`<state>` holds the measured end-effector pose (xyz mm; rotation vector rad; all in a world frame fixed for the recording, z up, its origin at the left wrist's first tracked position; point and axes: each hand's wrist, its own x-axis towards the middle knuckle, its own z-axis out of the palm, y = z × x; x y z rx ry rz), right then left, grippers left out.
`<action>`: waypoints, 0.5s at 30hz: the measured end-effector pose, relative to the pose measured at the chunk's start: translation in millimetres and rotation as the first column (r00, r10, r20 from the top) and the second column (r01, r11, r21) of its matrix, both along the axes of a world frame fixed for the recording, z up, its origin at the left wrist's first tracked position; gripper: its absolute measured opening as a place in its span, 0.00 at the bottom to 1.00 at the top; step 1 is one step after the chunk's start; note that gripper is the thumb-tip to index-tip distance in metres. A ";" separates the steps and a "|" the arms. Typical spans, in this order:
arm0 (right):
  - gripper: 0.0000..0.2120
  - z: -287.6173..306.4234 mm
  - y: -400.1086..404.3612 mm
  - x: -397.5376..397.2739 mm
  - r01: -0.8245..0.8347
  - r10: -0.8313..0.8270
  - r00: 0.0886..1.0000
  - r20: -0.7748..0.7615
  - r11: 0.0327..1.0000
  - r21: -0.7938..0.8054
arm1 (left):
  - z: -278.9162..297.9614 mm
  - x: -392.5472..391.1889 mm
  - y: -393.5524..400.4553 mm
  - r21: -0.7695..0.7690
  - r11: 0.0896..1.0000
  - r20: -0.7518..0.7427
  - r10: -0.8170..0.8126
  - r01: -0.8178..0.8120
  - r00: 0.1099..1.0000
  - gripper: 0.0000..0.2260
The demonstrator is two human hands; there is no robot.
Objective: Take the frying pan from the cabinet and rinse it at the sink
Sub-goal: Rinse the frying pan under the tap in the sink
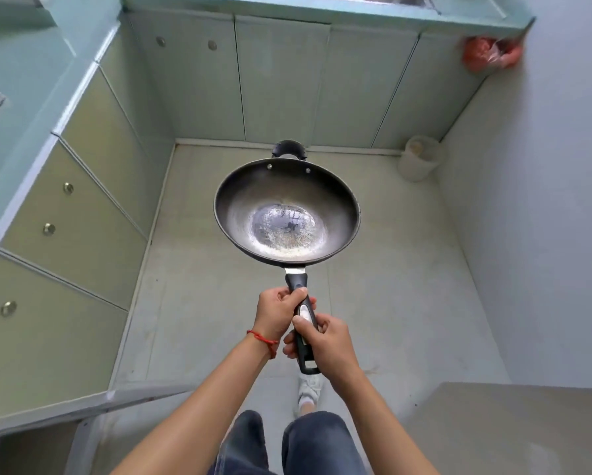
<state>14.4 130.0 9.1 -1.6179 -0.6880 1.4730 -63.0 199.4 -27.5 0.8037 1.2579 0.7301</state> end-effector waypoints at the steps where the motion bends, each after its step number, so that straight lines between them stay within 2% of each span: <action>1: 0.06 1.0 16.1 8.5 0.001 -0.001 1.000 0.007 1.000 0.014 | 1.9 8.9 16.3 0.009 1.000 0.006 0.003 -0.003 1.000 0.10; 15: 0.08 37.6 253.0 151.3 -0.068 0.060 0.997 0.052 0.985 0.162 | 50.0 148.6 249.2 0.122 0.986 0.072 0.105 -0.114 0.992 0.09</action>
